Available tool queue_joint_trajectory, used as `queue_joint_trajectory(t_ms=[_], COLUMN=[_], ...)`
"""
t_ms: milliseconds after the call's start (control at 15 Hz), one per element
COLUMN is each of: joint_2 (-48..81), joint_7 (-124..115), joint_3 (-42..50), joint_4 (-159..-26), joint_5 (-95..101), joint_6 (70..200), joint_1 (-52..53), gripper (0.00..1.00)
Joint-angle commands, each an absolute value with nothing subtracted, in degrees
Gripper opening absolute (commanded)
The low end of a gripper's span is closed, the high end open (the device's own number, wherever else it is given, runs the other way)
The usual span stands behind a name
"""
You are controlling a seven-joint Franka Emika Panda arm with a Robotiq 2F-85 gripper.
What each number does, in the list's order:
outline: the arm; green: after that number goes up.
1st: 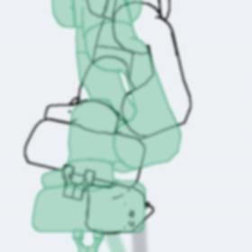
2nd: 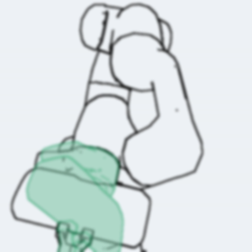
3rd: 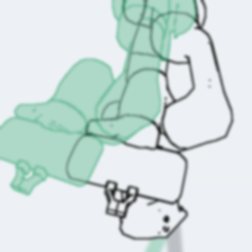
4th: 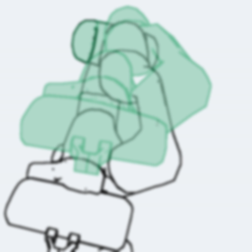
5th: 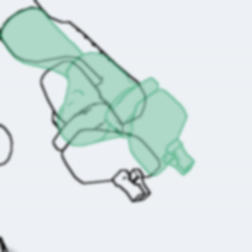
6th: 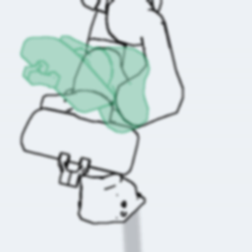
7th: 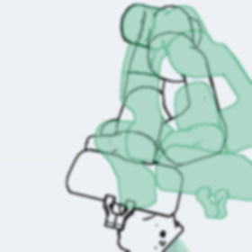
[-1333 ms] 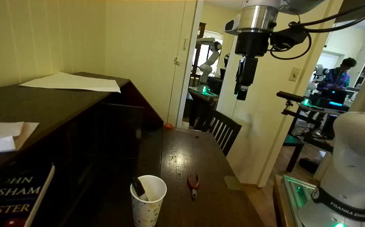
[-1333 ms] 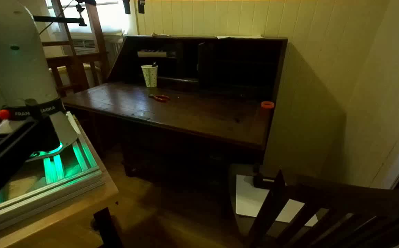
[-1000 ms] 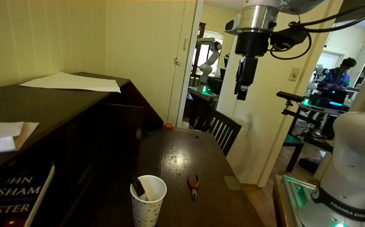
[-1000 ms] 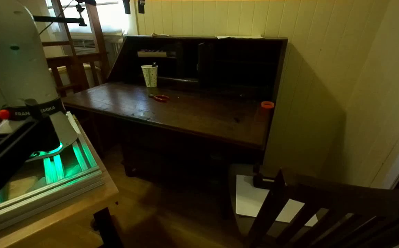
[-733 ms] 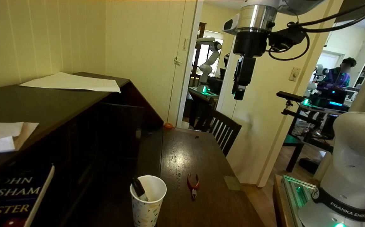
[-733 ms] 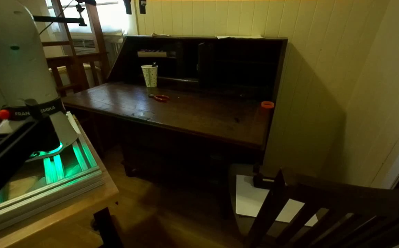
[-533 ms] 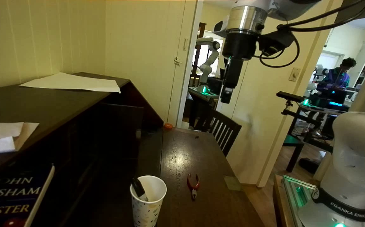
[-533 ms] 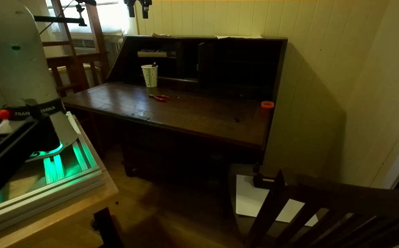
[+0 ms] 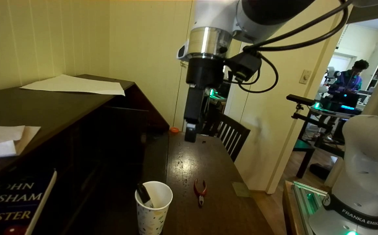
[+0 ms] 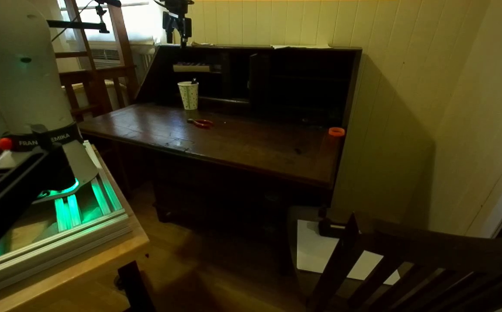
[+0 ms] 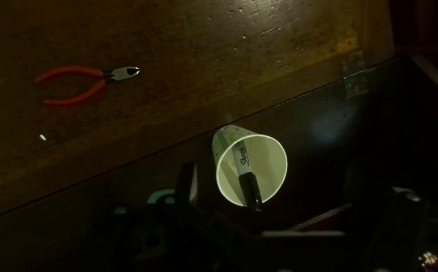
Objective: Take the marker out of the coffee cup.
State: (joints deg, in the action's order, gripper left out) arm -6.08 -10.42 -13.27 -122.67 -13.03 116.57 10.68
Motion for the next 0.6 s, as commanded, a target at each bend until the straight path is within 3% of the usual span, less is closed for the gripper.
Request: queue_joint_trajectory(t_ms=[0,533], joint_2=[3.94,4.50], joint_7=[-19.22,-17.64], joint_3=[-14.96,-13.82], joint_4=[-116.29,-117.59], joint_5=[-4.71,-4.24], joint_6=[120.08,121.57], joint_1=[11.85,12.94], gripper=[1.00,1.00])
